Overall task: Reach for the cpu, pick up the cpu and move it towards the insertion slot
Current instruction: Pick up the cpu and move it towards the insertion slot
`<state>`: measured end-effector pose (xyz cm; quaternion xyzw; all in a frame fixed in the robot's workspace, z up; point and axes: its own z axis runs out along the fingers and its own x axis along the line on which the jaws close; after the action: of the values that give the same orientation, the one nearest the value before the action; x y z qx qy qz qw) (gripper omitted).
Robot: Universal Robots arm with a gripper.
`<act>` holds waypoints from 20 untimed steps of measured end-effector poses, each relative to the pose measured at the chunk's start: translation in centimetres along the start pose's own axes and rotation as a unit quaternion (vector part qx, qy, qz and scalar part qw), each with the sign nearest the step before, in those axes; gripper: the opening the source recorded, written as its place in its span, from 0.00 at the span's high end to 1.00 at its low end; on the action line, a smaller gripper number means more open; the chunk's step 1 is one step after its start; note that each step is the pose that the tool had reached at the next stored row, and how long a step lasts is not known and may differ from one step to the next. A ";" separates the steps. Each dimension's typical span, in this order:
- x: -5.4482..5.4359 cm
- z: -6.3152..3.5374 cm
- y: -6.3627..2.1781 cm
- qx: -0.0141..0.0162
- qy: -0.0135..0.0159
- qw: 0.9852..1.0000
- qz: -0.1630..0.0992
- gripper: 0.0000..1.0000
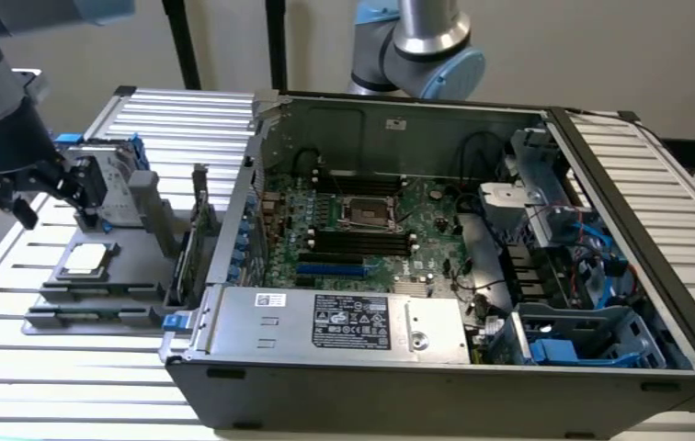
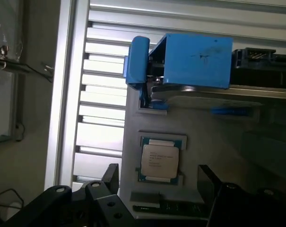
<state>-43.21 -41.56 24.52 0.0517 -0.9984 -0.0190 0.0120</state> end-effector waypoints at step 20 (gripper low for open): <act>-0.6 3.34 -1.81 -0.001 0.000 1.000 0.000 0.24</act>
<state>-42.52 -43.18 21.10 0.0519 -0.9984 -0.0198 0.0119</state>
